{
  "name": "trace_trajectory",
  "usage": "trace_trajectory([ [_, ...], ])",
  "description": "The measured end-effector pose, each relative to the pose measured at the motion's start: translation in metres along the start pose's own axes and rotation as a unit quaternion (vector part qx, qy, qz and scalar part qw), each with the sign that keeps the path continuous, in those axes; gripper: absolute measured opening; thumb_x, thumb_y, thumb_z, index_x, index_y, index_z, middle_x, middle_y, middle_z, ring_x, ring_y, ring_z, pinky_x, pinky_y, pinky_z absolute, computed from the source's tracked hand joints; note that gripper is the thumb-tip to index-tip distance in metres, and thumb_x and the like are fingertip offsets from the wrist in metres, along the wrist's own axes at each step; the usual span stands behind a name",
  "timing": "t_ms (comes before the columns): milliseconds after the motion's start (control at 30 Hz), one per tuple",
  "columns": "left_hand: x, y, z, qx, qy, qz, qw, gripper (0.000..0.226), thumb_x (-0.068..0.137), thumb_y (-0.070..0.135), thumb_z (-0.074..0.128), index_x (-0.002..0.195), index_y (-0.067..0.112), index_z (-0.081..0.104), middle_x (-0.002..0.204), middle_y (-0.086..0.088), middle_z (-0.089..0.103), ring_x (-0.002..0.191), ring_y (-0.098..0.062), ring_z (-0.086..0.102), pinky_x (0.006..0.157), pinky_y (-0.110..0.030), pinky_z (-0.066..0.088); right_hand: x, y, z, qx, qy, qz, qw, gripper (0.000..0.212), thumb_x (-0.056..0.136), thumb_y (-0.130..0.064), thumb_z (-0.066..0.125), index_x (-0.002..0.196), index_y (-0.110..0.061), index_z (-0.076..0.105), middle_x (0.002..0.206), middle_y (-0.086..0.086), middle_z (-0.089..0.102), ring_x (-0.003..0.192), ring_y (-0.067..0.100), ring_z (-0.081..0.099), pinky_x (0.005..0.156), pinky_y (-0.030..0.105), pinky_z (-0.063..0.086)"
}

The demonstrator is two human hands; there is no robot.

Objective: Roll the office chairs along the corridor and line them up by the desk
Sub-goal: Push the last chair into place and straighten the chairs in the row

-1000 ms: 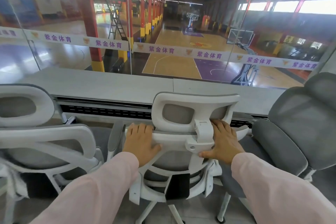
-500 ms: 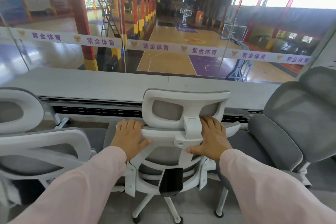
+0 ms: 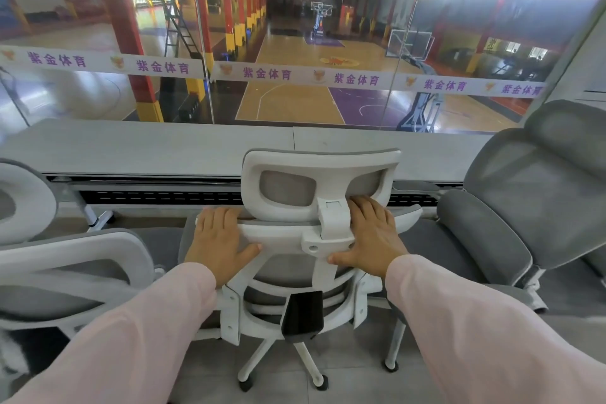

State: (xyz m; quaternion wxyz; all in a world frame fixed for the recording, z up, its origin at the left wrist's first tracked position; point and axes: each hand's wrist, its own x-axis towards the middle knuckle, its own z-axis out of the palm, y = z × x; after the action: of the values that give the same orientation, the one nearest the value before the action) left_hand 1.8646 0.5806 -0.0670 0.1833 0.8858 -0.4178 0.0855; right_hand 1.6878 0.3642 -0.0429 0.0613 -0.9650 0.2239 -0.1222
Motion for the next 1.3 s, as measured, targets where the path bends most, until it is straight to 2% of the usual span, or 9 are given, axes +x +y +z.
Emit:
trace_trajectory([
  [100, -0.007, 0.022, 0.008, -0.083, 0.072, 0.011, 0.994, 0.072, 0.076, 0.055, 0.051, 0.129, 0.008, 0.039, 0.132, -0.014, 0.042, 0.131, -0.032, 0.023, 0.116, -0.045, 0.013, -0.007, 0.010, 0.002, 0.000, 0.014, 0.006, 1.000, 0.112, 0.065, -0.064, 0.070, 0.149, -0.024, 0.008, 0.154, -0.001, 0.015, 0.143, 0.019, 0.006, 0.117, 0.036, 0.000],
  [233, -0.006, 0.070, 0.016, -0.099, 0.159, 0.154, 0.970, 0.061, 0.079, 0.045, 0.049, 0.125, 0.008, 0.037, 0.128, -0.009, 0.038, 0.125, -0.027, 0.030, 0.115, -0.044, 0.018, -0.026, 0.032, 0.002, -0.015, 0.017, 0.043, 0.999, 0.109, 0.071, -0.061, 0.068, 0.151, -0.021, 0.004, 0.157, 0.001, 0.009, 0.145, 0.020, 0.001, 0.117, 0.036, -0.003],
  [367, 0.005, 0.122, 0.025, -0.105, 0.185, 0.259, 0.942, 0.053, 0.078, 0.032, 0.053, 0.122, 0.007, 0.039, 0.124, -0.008, 0.039, 0.122, -0.028, 0.037, 0.113, -0.047, 0.018, -0.050, 0.067, -0.006, -0.020, 0.025, 0.074, 0.997, 0.101, 0.076, -0.055, 0.066, 0.151, -0.021, 0.006, 0.156, 0.001, 0.013, 0.144, 0.020, 0.005, 0.117, 0.035, 0.000],
  [500, 0.018, 0.189, 0.032, -0.107, 0.150, 0.288, 0.940, 0.048, 0.075, 0.026, 0.051, 0.120, 0.013, 0.042, 0.120, -0.005, 0.048, 0.120, -0.024, 0.039, 0.114, -0.042, 0.014, -0.081, 0.118, -0.022, -0.001, 0.031, 0.133, 0.991, 0.091, 0.081, -0.045, 0.062, 0.151, -0.022, 0.008, 0.156, -0.001, 0.012, 0.144, 0.020, 0.006, 0.116, 0.033, 0.004],
  [633, 0.032, 0.273, 0.054, -0.106, 0.108, 0.321, 0.935, 0.044, 0.073, 0.028, 0.051, 0.116, 0.017, 0.045, 0.113, -0.002, 0.053, 0.114, -0.021, 0.040, 0.112, -0.039, 0.014, -0.128, 0.190, -0.045, -0.008, 0.040, 0.203, 0.978, 0.087, 0.081, -0.039, 0.064, 0.150, -0.020, 0.013, 0.154, -0.001, 0.019, 0.141, 0.020, 0.015, 0.115, 0.034, 0.013],
  [867, 0.031, 0.461, 0.116, -0.114, 0.073, 0.402, 0.906, 0.052, 0.064, 0.021, 0.076, 0.113, 0.020, 0.059, 0.110, 0.000, 0.059, 0.110, -0.021, 0.039, 0.104, -0.040, 0.026, -0.243, 0.349, -0.100, 0.001, 0.053, 0.307, 0.950, 0.080, 0.085, -0.034, 0.061, 0.150, -0.021, 0.015, 0.151, -0.003, 0.024, 0.138, 0.019, 0.018, 0.112, 0.034, 0.017],
  [933, 0.028, 0.518, 0.133, -0.118, 0.065, 0.415, 0.900, 0.051, 0.063, 0.021, 0.076, 0.112, 0.021, 0.060, 0.111, 0.000, 0.060, 0.109, -0.020, 0.038, 0.101, -0.037, 0.022, -0.275, 0.394, -0.118, -0.004, 0.057, 0.332, 0.942, 0.079, 0.086, -0.033, 0.061, 0.150, -0.021, 0.014, 0.152, -0.002, 0.022, 0.139, 0.019, 0.017, 0.113, 0.035, 0.019],
  [1133, 0.026, 0.648, 0.186, -0.142, 0.027, 0.393, 0.908, 0.045, 0.065, 0.021, 0.061, 0.110, 0.023, 0.062, 0.111, -0.001, 0.060, 0.109, -0.020, 0.037, 0.100, -0.034, 0.020, -0.341, 0.498, -0.161, -0.033, 0.043, 0.372, 0.927, 0.080, 0.087, -0.034, 0.062, 0.150, -0.020, 0.015, 0.152, -0.001, 0.024, 0.139, 0.021, 0.021, 0.112, 0.032, 0.020],
  [1300, 0.047, 0.712, 0.216, -0.138, 0.011, 0.382, 0.914, 0.050, 0.062, 0.017, 0.075, 0.110, 0.022, 0.064, 0.112, -0.002, 0.060, 0.107, -0.020, 0.035, 0.099, -0.035, 0.023, -0.349, 0.569, -0.175, -0.045, 0.030, 0.374, 0.926, 0.078, 0.088, -0.036, 0.059, 0.150, -0.022, 0.015, 0.152, -0.003, 0.024, 0.139, 0.019, 0.021, 0.111, 0.030, 0.022],
])
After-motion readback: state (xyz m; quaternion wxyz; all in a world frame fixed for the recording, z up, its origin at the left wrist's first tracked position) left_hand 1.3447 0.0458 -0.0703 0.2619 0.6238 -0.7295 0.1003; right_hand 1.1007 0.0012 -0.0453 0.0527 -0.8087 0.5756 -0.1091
